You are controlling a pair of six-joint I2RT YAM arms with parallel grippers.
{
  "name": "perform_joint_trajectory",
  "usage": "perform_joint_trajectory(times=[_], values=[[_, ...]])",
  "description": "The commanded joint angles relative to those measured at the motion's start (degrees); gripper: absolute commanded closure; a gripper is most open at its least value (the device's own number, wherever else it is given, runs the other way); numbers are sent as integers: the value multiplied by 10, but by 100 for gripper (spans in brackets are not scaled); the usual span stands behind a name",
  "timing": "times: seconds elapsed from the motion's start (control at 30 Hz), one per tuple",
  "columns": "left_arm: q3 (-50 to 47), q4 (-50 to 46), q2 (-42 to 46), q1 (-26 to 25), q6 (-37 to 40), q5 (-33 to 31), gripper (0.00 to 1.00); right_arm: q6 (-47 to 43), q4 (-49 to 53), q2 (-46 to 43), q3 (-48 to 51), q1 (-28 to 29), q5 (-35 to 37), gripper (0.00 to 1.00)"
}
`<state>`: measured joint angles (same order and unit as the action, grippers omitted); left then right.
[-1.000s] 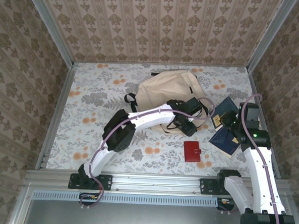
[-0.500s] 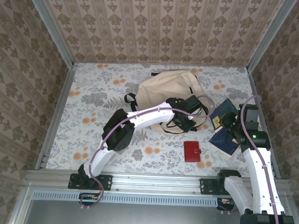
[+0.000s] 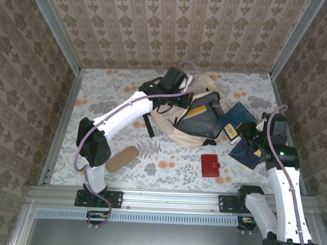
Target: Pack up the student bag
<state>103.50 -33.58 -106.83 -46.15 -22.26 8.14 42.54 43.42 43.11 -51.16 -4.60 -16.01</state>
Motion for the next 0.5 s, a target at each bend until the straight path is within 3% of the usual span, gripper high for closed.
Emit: perform_joint_trajectory(times=[0.0,0.2,0.47], values=[[-15,82,19,13,-40,40,100,43,-72,-5,25,4,-107,92],[-22,131,33,15,-25,53,100,140,-225,8,118,36,-172,92],[-59,159,62,14,-21,73,100,228,-413,138,140,110,-105,93]])
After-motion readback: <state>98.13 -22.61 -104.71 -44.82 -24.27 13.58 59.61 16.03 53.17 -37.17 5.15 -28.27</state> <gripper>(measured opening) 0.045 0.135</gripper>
